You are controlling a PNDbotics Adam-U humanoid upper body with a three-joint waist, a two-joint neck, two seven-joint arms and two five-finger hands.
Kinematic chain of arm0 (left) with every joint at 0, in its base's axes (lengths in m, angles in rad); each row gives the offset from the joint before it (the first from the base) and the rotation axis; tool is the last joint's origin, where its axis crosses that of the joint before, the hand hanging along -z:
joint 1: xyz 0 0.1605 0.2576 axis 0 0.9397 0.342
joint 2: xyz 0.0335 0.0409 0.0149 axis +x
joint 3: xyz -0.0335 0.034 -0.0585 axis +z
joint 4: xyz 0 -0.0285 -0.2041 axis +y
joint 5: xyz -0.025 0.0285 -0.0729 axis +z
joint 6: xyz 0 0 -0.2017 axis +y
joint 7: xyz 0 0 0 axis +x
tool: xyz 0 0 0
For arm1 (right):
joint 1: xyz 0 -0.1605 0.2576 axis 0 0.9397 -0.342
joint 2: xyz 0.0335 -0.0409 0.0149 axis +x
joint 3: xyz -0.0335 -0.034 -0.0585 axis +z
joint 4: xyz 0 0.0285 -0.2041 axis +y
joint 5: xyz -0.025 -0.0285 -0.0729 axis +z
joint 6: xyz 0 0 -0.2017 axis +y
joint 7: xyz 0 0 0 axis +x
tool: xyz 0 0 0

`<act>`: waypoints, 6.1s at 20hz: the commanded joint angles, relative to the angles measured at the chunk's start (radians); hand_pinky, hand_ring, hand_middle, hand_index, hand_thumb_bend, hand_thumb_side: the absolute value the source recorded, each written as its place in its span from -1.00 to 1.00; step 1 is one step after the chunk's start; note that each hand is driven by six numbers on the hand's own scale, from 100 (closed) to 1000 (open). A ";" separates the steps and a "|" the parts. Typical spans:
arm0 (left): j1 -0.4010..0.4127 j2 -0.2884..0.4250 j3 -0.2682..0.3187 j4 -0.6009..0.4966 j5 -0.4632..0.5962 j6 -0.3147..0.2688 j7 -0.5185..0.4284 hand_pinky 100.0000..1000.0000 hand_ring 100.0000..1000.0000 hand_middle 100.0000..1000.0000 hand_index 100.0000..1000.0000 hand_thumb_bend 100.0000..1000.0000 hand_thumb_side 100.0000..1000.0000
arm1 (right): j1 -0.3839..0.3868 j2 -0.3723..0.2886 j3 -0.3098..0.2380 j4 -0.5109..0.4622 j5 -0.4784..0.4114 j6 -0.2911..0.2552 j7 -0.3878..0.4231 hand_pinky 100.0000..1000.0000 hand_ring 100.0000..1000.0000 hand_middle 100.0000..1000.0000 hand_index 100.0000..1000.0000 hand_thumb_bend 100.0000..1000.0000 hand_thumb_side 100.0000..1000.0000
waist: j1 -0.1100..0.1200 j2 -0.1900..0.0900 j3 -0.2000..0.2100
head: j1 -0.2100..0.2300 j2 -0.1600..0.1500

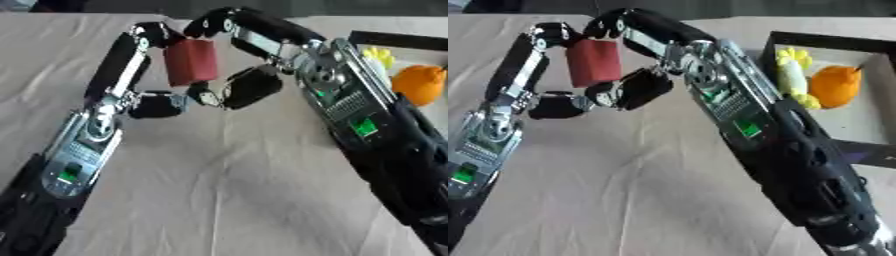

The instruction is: Pick up the objects with one hand, pass them to the other hand, and then place them into the box on the other side of the table.

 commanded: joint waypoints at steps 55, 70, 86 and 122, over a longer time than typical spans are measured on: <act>-0.009 -0.004 0.007 -0.027 0.029 -0.047 0.042 0.46 0.34 0.11 0.51 0.39 -0.28 | -0.024 0.014 -0.006 -0.003 -0.040 0.042 -0.087 0.83 0.39 -0.08 -0.05 -1.00 -1.00 | 0.005 -0.036 0.003 | -0.001 -0.009; -0.002 -0.003 0.012 -0.006 -0.105 -0.008 0.013 0.56 0.45 0.23 0.63 0.70 -0.16 | -0.020 0.000 -0.024 -0.016 -0.064 0.065 -0.100 0.82 0.39 -0.08 -0.05 -1.00 -1.00 | 0.008 -0.037 -0.002 | 0.002 -0.016; 0.060 0.049 0.041 -0.002 -0.122 0.004 0.034 0.54 0.43 0.21 0.62 0.68 -0.13 | 0.022 -0.124 -0.143 -0.121 -0.164 0.140 -0.176 0.84 0.41 -0.05 -0.02 -1.00 -1.00 | 0.010 -0.042 -0.016 | -0.012 -0.012; 0.117 0.144 0.151 -0.062 -0.065 0.050 0.170 0.53 0.42 0.20 0.61 0.65 -0.19 | 0.343 -0.504 -0.428 -0.012 -0.276 0.256 -0.446 0.83 0.42 -0.04 0.01 -1.00 -1.00 | 0.025 -0.043 -0.024 | -0.218 -0.071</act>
